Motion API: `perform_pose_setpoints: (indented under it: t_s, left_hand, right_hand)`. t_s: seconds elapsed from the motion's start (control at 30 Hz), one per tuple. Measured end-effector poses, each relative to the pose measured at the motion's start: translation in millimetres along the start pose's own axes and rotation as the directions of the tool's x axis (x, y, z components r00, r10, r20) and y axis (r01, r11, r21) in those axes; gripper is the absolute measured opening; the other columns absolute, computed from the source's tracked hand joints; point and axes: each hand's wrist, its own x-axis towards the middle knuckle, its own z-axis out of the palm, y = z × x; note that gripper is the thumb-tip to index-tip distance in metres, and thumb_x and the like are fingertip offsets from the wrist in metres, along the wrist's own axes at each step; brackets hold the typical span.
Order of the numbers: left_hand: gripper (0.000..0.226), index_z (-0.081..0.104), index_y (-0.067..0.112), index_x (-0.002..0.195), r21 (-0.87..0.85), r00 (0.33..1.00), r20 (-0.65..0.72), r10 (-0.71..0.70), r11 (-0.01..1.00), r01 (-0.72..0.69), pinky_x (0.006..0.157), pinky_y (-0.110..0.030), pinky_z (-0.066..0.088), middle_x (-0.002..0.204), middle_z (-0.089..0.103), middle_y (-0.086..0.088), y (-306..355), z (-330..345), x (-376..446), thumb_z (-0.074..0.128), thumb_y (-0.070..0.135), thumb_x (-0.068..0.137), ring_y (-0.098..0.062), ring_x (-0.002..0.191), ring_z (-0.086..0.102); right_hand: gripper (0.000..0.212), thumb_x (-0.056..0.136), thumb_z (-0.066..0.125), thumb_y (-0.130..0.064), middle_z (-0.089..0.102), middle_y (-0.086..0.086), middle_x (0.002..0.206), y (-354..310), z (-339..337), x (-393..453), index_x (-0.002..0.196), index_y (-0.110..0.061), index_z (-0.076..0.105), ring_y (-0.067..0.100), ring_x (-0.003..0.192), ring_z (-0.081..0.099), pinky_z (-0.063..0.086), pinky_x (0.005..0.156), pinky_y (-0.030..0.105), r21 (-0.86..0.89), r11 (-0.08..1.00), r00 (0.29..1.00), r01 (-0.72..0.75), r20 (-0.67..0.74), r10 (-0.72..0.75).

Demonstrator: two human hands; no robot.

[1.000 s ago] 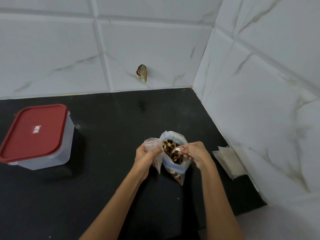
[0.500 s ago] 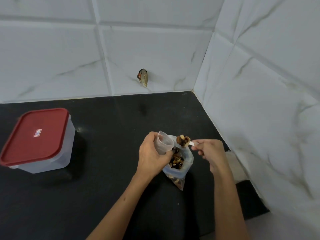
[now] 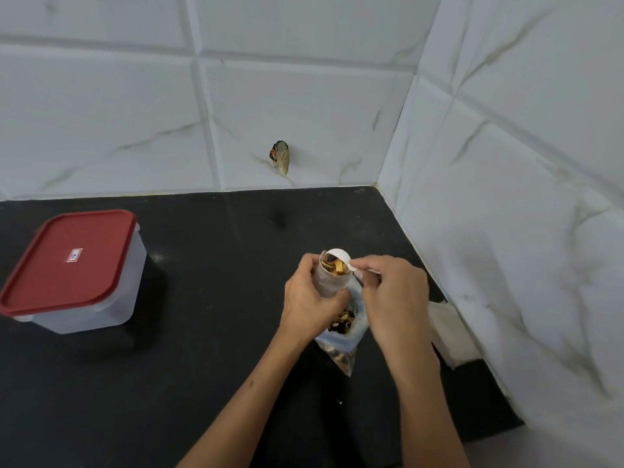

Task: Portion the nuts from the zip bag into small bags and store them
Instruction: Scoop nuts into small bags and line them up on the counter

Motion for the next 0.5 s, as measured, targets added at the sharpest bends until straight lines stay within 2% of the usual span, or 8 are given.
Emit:
perform_pose_setpoints:
  t_s: [0.1,0.23,0.4,0.5]
  left_hand:
    - [0.035,0.055,0.021,0.099,-0.022,1.000,0.000,-0.012,1.000,0.012,0.064,-0.013,0.050,0.089,0.067,0.007,-2,4,-3,0.078,0.015,0.073,0.000,0.079,0.064]
    - [0.033,0.056,0.020,0.098,-0.033,1.000,0.002,-0.023,0.999,0.023,0.061,-0.011,0.048,0.086,0.066,0.008,-4,9,-6,0.077,0.011,0.073,0.003,0.076,0.063]
    - [0.034,0.055,0.019,0.100,-0.055,1.000,0.014,-0.002,0.999,0.002,0.063,-0.011,0.048,0.086,0.065,0.008,-3,6,-10,0.078,0.012,0.074,0.004,0.076,0.063]
    - [0.037,0.055,0.019,0.102,-0.065,1.000,0.020,0.006,0.998,-0.005,0.064,-0.011,0.048,0.089,0.066,0.008,-3,4,-10,0.078,0.015,0.074,0.004,0.078,0.063]
  right_hand:
    - [0.033,0.092,0.057,-0.018,0.064,0.003,0.120,-2,-5,-3,0.124,-0.016,0.062,0.012,0.107,0.056,0.042,0.083,0.018,-0.039,0.998,0.999,0.049,-0.007,-0.049]
    - [0.032,0.092,0.056,-0.018,0.064,0.004,0.121,0,-7,-6,0.123,-0.013,0.063,0.015,0.108,0.053,0.038,0.084,0.018,-0.045,0.995,0.996,0.086,-0.031,-0.088]
    - [0.024,0.091,0.058,-0.011,0.069,0.003,0.110,7,-3,-12,0.111,-0.014,0.070,0.010,0.096,0.058,0.031,0.068,0.003,0.070,0.994,0.993,0.079,-0.097,-0.072]
    - [0.022,0.089,0.061,-0.011,0.070,-0.003,0.105,10,-3,-12,0.108,-0.018,0.071,0.003,0.088,0.059,0.036,0.059,0.000,0.169,0.985,0.997,0.011,-0.077,0.003]
